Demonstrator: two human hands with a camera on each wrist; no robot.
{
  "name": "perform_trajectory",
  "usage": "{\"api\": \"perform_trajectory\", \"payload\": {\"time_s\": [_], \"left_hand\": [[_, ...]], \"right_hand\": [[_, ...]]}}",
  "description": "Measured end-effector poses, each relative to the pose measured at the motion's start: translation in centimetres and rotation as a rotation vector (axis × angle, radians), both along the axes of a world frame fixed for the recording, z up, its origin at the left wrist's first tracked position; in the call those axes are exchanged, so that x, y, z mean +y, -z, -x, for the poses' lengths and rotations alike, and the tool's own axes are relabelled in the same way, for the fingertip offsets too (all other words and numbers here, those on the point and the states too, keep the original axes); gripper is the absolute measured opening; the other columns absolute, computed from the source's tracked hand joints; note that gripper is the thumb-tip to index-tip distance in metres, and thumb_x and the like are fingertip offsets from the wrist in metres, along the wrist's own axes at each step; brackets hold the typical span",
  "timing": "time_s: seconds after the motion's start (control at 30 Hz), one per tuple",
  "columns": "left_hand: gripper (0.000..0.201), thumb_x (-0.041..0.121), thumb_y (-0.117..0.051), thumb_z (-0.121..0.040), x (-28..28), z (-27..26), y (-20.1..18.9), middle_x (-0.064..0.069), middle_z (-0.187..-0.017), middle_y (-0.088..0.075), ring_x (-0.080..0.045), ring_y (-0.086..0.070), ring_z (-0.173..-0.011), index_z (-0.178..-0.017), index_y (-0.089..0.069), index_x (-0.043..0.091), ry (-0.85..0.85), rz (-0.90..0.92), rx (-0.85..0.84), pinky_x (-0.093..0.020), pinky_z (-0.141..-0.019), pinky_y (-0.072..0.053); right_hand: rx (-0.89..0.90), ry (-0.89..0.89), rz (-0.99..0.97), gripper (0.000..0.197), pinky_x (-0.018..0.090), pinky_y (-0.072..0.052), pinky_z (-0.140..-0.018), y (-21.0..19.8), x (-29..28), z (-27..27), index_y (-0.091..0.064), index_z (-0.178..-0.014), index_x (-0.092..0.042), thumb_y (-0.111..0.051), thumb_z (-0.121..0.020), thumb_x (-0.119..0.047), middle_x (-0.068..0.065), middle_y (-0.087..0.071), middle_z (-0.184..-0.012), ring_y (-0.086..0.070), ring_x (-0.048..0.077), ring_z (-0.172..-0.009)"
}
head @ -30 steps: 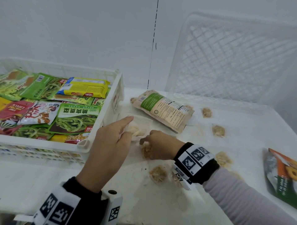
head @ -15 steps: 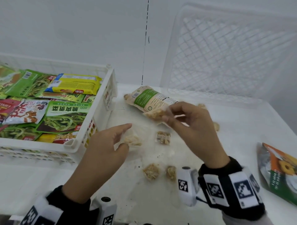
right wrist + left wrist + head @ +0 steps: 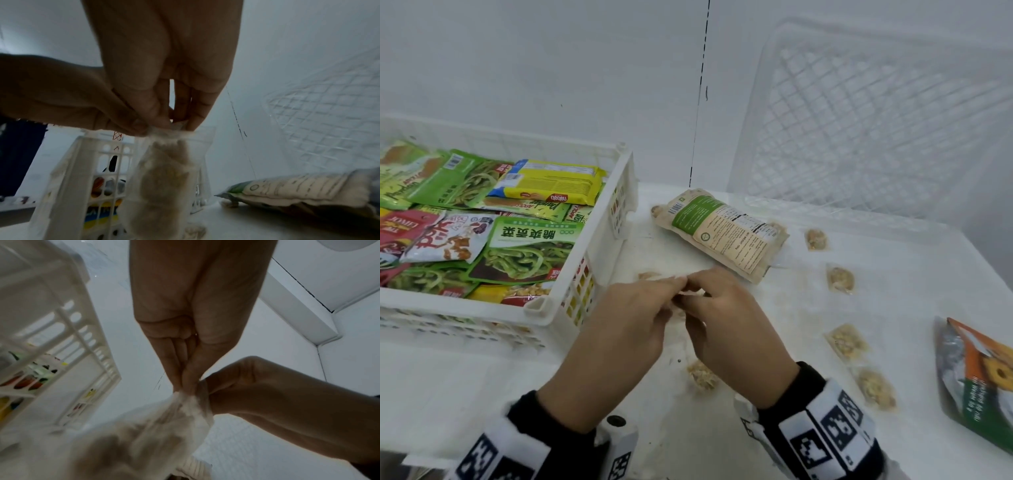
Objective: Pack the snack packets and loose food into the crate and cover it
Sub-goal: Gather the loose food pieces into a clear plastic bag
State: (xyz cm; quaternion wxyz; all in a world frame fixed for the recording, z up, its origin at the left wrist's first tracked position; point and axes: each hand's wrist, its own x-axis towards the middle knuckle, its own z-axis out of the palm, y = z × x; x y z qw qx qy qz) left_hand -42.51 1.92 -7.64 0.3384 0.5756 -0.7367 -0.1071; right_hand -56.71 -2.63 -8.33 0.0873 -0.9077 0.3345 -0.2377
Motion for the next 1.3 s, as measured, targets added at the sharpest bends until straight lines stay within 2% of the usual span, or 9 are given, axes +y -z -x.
{"api": "perform_trajectory", "payload": {"time_s": [0.13, 0.37, 0.6, 0.77, 0.9, 1.0, 1.07, 1.17, 1.3], "left_hand": [[0.037, 0.001, -0.065, -0.080, -0.3, -0.7, -0.9, 0.001, -0.093, -0.074, -0.003, -0.067, -0.081, -0.114, -0.068, 0.015, -0.053, 0.078, 0.103, -0.007, -0.077, -0.047], [0.035, 0.012, -0.068, -0.078, -0.3, 0.7, -1.8, 0.011, -0.085, -0.072, 0.005, -0.066, -0.082, -0.113, -0.068, 0.016, -0.012, 0.182, 0.197, -0.014, -0.075, -0.053], [0.023, 0.016, -0.064, -0.080, -0.4, 1.8, -2.1, 0.017, -0.089, -0.070, 0.005, -0.066, -0.082, -0.100, -0.072, 0.018, -0.041, 0.186, 0.350, -0.016, -0.073, -0.054], [0.058, 0.039, -0.076, -0.062, -0.9, 2.1, -0.9, 0.025, -0.101, -0.062, 0.019, -0.054, -0.098, -0.113, -0.051, 0.053, -0.014, -0.275, 0.569, 0.000, -0.080, -0.041], [0.028, 0.027, -0.080, -0.069, -1.3, 1.7, -0.1, -0.001, -0.088, -0.073, -0.010, -0.069, -0.081, -0.095, -0.069, 0.022, 0.167, -0.552, 0.736, -0.022, -0.067, -0.053], [0.040, 0.035, -0.078, -0.073, -1.5, 1.4, 0.5, -0.014, -0.080, -0.068, -0.026, -0.065, -0.073, -0.088, -0.065, 0.001, 0.201, -0.701, 0.708, -0.035, -0.067, -0.049], [0.030, 0.031, -0.076, -0.076, -1.5, 1.4, 0.4, -0.007, -0.073, -0.066, -0.020, -0.061, -0.068, -0.081, -0.067, 0.003, 0.254, -0.771, 0.699, -0.028, -0.064, -0.047], [0.018, 0.024, -0.074, -0.077, -1.6, 1.5, 0.3, -0.011, -0.090, -0.073, -0.020, -0.068, -0.083, -0.090, -0.072, 0.011, 0.340, -0.854, 0.713, -0.027, -0.076, -0.053], [0.020, 0.016, -0.071, -0.077, -1.6, 1.9, 0.1, -0.008, -0.092, -0.071, -0.017, -0.065, -0.088, -0.097, -0.070, 0.018, 0.439, -0.896, 0.671, -0.027, -0.084, -0.049]], "right_hand": [[-0.184, 0.002, 0.062, 0.031, 0.027, -0.046, -0.087, 0.0, 0.9, 1.3, -0.067, -0.111, -0.003, -0.066, -0.080, -0.007, 0.011, -0.061, -0.109, -0.054, 0.023, -0.103], [-0.287, 0.086, 0.209, 0.008, 0.034, -0.048, -0.060, -0.2, 1.0, 2.0, -0.067, -0.074, 0.002, -0.068, -0.082, 0.001, 0.009, -0.062, -0.081, -0.057, 0.025, -0.075], [-0.185, 0.070, -0.019, 0.007, 0.040, -0.045, -0.043, -1.3, 0.9, 2.8, -0.055, -0.086, -0.004, -0.048, -0.088, -0.006, 0.006, -0.058, -0.061, -0.050, 0.025, -0.048], [-0.328, 0.022, -0.199, 0.011, 0.032, -0.047, -0.056, -2.2, 0.3, 3.6, -0.046, -0.091, -0.015, -0.044, -0.089, -0.005, -0.006, -0.061, -0.071, -0.054, 0.010, -0.059], [-0.377, -0.051, -0.237, 0.015, 0.032, -0.049, -0.060, -3.0, -0.3, 4.0, -0.040, -0.094, -0.023, -0.042, -0.093, -0.008, -0.004, -0.061, -0.074, -0.058, 0.008, -0.065], [-0.311, -0.081, -0.306, 0.014, 0.035, -0.049, -0.055, -3.4, -0.8, 4.1, -0.036, -0.093, -0.029, -0.039, -0.096, -0.015, -0.002, -0.065, -0.072, -0.062, 0.013, -0.060], [-0.265, -0.112, -0.453, 0.017, 0.029, -0.048, -0.050, -3.7, -1.2, 4.4, -0.035, -0.090, -0.032, -0.037, -0.098, -0.017, 0.003, -0.069, -0.073, -0.066, 0.014, -0.058], [-0.278, -0.191, -0.788, 0.010, 0.026, -0.045, -0.042, -4.5, -1.8, 5.1, -0.038, -0.095, -0.026, -0.037, -0.100, -0.016, 0.003, -0.072, -0.084, -0.068, 0.020, -0.059], [-0.133, -0.362, -1.044, 0.015, 0.026, -0.051, -0.049, -6.0, -2.6, 5.9, -0.036, -0.110, -0.023, -0.037, -0.100, -0.012, 0.008, -0.069, -0.113, -0.069, 0.040, -0.078]]}}
